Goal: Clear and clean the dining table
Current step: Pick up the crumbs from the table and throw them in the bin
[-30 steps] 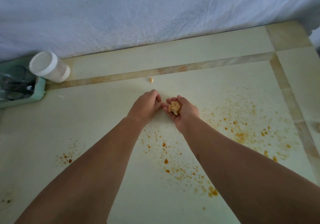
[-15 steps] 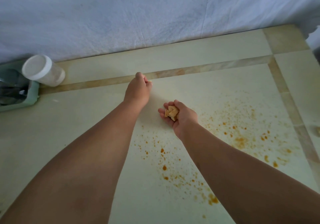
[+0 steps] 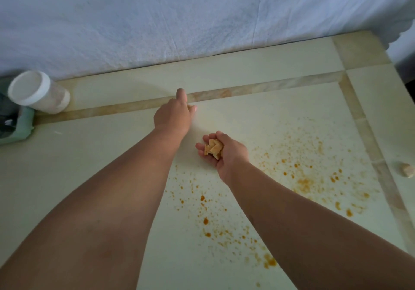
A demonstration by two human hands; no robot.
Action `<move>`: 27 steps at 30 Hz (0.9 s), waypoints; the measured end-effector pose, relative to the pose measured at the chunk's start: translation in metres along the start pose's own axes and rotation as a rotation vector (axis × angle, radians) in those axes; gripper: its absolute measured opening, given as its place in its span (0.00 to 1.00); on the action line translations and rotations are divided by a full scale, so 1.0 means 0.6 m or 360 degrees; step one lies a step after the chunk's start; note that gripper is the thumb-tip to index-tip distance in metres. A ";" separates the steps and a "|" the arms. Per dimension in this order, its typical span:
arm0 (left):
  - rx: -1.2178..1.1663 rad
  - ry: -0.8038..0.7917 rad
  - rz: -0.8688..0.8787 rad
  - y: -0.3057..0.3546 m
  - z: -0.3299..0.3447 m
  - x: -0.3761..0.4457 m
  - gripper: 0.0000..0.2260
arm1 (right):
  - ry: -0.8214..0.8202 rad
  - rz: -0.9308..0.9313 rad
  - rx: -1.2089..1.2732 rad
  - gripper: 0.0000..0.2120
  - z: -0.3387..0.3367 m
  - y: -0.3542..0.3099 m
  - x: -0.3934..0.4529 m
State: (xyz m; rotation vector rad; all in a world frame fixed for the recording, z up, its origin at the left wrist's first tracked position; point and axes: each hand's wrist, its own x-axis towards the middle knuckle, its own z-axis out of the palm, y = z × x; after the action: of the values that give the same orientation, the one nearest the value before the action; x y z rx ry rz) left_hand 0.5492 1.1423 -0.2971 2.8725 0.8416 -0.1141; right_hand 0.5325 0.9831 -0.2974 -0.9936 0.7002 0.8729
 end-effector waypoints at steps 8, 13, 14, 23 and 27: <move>-0.0020 -0.0012 -0.0121 0.011 0.013 -0.005 0.11 | 0.0005 -0.0006 -0.0011 0.09 0.000 0.002 0.000; -0.0379 -0.0072 -0.0412 0.008 0.008 -0.043 0.13 | -0.0032 0.0021 0.0029 0.11 0.000 -0.005 -0.013; -0.0499 -0.0082 -0.0502 0.006 0.006 -0.053 0.14 | -0.0054 0.0029 0.0034 0.11 -0.001 -0.007 -0.016; -0.1280 0.0072 -0.0723 0.059 -0.061 -0.206 0.11 | -0.0157 0.0117 0.0105 0.15 -0.046 -0.010 -0.084; -0.1179 0.0282 -0.0205 0.132 -0.089 -0.303 0.06 | -0.0258 0.0209 0.0223 0.15 -0.080 -0.006 -0.145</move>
State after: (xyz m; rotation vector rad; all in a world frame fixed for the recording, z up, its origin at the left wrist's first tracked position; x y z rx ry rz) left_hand 0.4407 0.9886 -0.2141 2.1519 0.8651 0.3668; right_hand 0.4883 0.9127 -0.2428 -0.7494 0.6840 0.9933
